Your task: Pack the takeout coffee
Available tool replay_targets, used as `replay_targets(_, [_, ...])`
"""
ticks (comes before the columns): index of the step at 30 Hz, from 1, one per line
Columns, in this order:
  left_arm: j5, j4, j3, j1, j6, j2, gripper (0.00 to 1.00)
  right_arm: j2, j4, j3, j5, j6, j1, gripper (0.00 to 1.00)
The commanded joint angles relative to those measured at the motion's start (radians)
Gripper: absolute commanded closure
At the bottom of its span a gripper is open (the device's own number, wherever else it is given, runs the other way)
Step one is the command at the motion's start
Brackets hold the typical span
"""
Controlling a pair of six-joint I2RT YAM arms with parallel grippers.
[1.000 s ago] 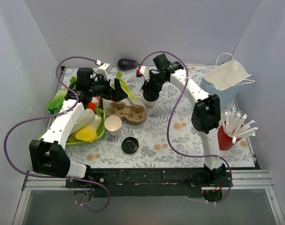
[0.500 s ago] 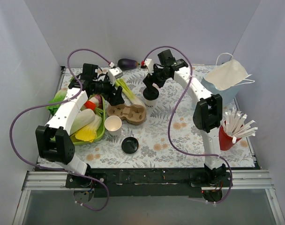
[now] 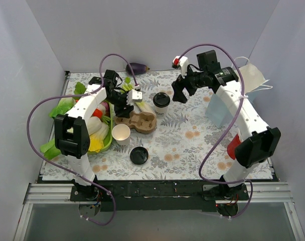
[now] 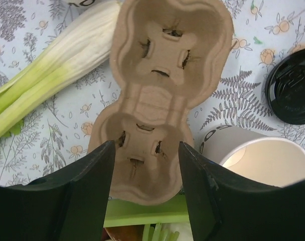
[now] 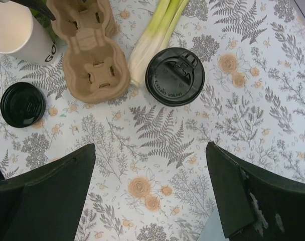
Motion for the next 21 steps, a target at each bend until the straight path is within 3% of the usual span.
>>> replay_targets(1, [-0.058, -0.021, -0.008, -0.039, 0.151, -0.009, 0.49, -0.100, 0.008, -0.151, -0.011, 0.021, -0.034, 0.02])
replay_targets(9, [-0.130, 0.051, -0.075, -0.103, 0.157, -0.005, 0.58, -0.137, 0.014, -0.206, -0.039, 0.024, -0.088, 0.02])
replay_targets(21, [-0.162, 0.157, -0.133, -0.115, 0.135, 0.007, 0.58, -0.125, 0.021, -0.213, -0.074, 0.035, -0.118, 0.02])
